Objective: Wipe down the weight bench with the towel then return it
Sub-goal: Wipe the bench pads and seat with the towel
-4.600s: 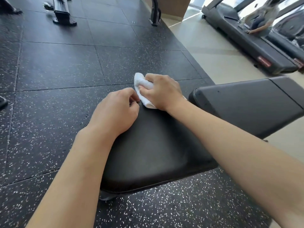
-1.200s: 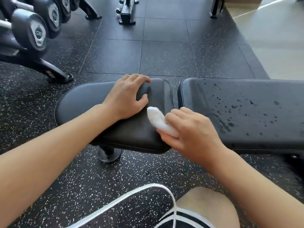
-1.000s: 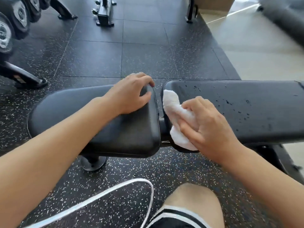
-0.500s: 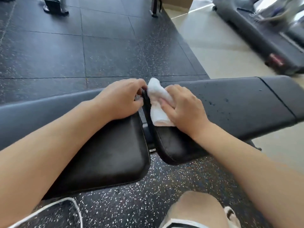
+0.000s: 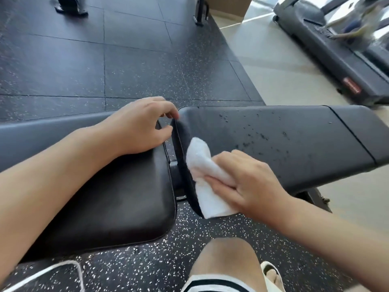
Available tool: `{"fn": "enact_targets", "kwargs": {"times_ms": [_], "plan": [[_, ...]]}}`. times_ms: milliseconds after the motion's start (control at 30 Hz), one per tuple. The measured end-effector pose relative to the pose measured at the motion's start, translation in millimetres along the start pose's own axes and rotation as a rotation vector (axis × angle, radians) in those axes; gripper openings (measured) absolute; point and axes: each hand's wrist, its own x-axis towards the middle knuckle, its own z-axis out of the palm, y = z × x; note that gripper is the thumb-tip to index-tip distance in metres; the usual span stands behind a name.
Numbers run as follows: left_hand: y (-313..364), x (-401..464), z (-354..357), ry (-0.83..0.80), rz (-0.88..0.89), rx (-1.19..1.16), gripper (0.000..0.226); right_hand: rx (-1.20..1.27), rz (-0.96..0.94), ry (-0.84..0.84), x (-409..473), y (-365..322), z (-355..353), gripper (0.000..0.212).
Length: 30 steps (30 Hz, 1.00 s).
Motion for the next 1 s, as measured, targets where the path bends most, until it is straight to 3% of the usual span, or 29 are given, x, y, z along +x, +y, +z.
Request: {"fn": "enact_targets", "kwargs": {"times_ms": [100, 267, 433, 600, 700, 800, 867, 1000], "plan": [[2.8, -2.1, 0.5, -0.004, 0.022, -0.016, 0.027, -0.036, -0.032, 0.026, 10.6, 14.4, 1.0, 0.034], [4.6, -3.3, 2.9, 0.028, 0.015, -0.003, 0.025, -0.063, 0.218, 0.150, 114.5, 49.9, 15.6, 0.029], [11.7, -6.1, 1.9, 0.065, -0.046, 0.020, 0.023, -0.120, 0.253, 0.094, 175.7, 61.9, 24.3, 0.025], [18.8, -10.2, 2.0, 0.069, -0.032, 0.066, 0.023, -0.022, 0.062, 0.155, 99.5, 42.5, 15.1, 0.022], [27.3, -10.2, 8.1, 0.058, 0.077, 0.065, 0.021, 0.021, -0.110, 0.146, 27.1, 27.2, 4.1, 0.023], [33.3, -9.3, 15.3, 0.030, 0.184, 0.080, 0.026, 0.062, -0.216, 0.079, 15.2, 37.3, 2.6, 0.029], [31.0, -8.7, 15.3, 0.005, 0.183, 0.053, 0.034, 0.022, -0.138, 0.100, 41.5, 54.8, 2.7, 0.029], [26.5, -9.0, 11.7, -0.020, 0.152, 0.005, 0.036, -0.024, 0.206, 0.157, 104.8, 107.4, 0.8, 0.029]]}}
